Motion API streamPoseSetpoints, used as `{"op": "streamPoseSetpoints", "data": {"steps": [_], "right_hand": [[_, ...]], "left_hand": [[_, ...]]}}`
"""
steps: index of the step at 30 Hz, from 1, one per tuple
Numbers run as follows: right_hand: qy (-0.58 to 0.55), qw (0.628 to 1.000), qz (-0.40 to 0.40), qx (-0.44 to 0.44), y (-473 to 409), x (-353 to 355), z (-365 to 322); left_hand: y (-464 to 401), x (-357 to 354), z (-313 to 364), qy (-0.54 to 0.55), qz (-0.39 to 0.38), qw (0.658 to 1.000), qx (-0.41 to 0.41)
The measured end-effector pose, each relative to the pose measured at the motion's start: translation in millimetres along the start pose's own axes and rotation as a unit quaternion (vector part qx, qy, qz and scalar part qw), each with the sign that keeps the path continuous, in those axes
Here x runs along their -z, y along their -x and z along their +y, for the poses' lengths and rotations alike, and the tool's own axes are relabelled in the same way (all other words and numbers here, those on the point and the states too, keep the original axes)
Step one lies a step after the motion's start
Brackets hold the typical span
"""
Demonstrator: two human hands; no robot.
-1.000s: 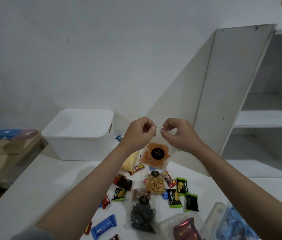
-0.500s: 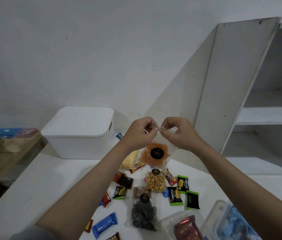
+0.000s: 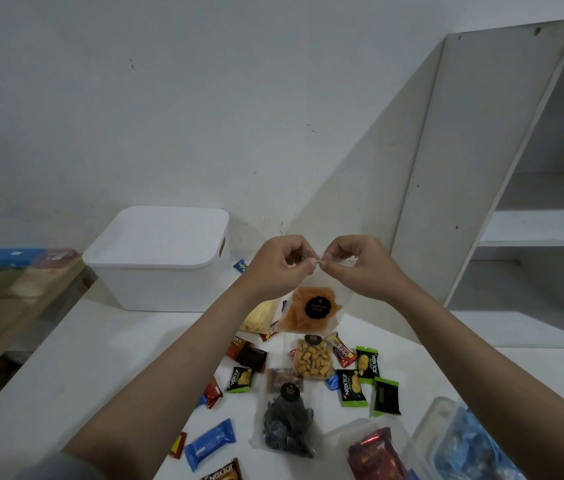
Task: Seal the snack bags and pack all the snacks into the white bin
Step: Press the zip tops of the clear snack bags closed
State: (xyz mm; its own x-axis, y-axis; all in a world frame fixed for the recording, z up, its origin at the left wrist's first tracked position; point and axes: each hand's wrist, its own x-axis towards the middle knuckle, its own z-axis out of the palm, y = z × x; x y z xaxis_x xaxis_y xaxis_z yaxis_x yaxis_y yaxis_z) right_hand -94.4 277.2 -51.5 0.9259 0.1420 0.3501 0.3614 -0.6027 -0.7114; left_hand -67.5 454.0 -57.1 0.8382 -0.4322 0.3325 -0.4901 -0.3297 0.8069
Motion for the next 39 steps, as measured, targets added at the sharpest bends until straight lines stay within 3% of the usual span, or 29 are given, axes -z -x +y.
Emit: {"op": "streamPoseSetpoints", "data": {"steps": [8,15,20,39], "right_hand": [[-0.041,0.998,-0.011,-0.055,-1,18,15],[-0.033,0.998,0.004,-0.047,-3,19,13],[-0.046,0.999,0.001,-0.017,-2,17,9],[-0.031,0.999,0.010,0.009,-1,16,10]], "left_hand": [[-3,6,-10,0.077,0.058,0.994,0.050],[-8,3,-4,0.076,0.019,0.994,0.076],[-9,-3,1,0.028,-0.016,0.998,0.052],[-8,-1,3,-0.008,0.020,1.000,-0.013]]}}
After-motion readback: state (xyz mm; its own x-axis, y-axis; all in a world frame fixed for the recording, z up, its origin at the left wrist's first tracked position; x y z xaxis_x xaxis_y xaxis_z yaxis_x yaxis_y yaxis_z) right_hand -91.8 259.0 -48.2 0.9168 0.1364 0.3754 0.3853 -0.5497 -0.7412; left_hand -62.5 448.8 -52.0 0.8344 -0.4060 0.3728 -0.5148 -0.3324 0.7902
